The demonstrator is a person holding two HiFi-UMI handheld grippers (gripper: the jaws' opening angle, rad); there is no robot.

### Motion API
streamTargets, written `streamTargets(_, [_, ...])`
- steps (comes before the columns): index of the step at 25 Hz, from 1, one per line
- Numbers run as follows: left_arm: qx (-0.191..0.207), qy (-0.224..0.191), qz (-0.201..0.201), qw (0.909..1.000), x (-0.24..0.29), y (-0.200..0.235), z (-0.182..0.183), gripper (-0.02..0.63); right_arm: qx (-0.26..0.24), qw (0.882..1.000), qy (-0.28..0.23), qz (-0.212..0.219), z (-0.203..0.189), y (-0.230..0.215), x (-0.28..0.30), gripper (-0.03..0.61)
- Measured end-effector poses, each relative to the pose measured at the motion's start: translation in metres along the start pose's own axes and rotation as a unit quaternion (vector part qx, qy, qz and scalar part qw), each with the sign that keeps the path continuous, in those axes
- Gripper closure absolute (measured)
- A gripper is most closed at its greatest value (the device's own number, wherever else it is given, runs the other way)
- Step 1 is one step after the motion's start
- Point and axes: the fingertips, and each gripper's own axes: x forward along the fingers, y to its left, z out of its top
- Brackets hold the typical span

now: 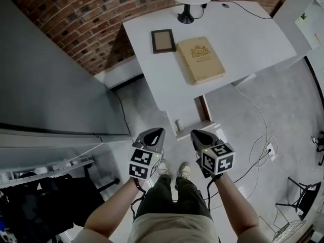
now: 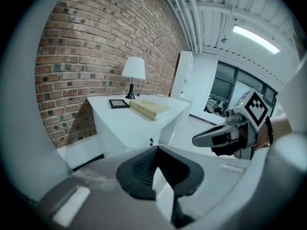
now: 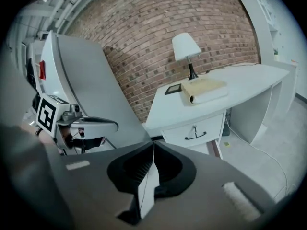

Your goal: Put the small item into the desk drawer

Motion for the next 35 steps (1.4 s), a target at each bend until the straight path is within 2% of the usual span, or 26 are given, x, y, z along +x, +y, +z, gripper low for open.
streamTargets(8, [0.038,-0.043,-0.023,0.9981,-0.068,-0.039,0.074,0.611,0.005,0.997,-0.081,-0.008,0.071,0.054,-0.092,0.574])
streamTargets(12, [0.037,-0.065,-0.047,0.9961,-0.098,-0.059,0.109,0.611,-0.037,0.992,-0.123,-0.010,0.104,0.086,-0.131,0.574])
streamTargets(17, [0.065,-0.105,-0.061,0.9904,-0.139,-0.077,0.160,0.611,-0.080,0.982,-0.172,0.002,0.147,0.126,-0.172,0.574])
streamTargets(22, [0.079,-0.155,-0.085,0.9811,-0.184,-0.100,0.211,0.611,-0.112,0.966,-0.231,0.009,0.187,0.161,-0.217,0.574])
streamTargets(27, [0.099,-0.211,-0.077,0.9694,-0.233,-0.118,0.249,0.611,-0.115,0.941,-0.315,0.037,0.229,0.203,-0.268,0.575])
streamTargets(31, [0.111,-0.229,-0.065,0.9649,-0.256,-0.125,0.258,0.611,-0.138,0.923,-0.358,0.036,0.246,0.219,-0.303,0.575])
streamTargets(35, [0.107,-0.230,-0.056,0.9657,-0.267,-0.125,0.258,0.611,-0.151,0.913,-0.378,0.035,0.256,0.230,-0.319,0.575])
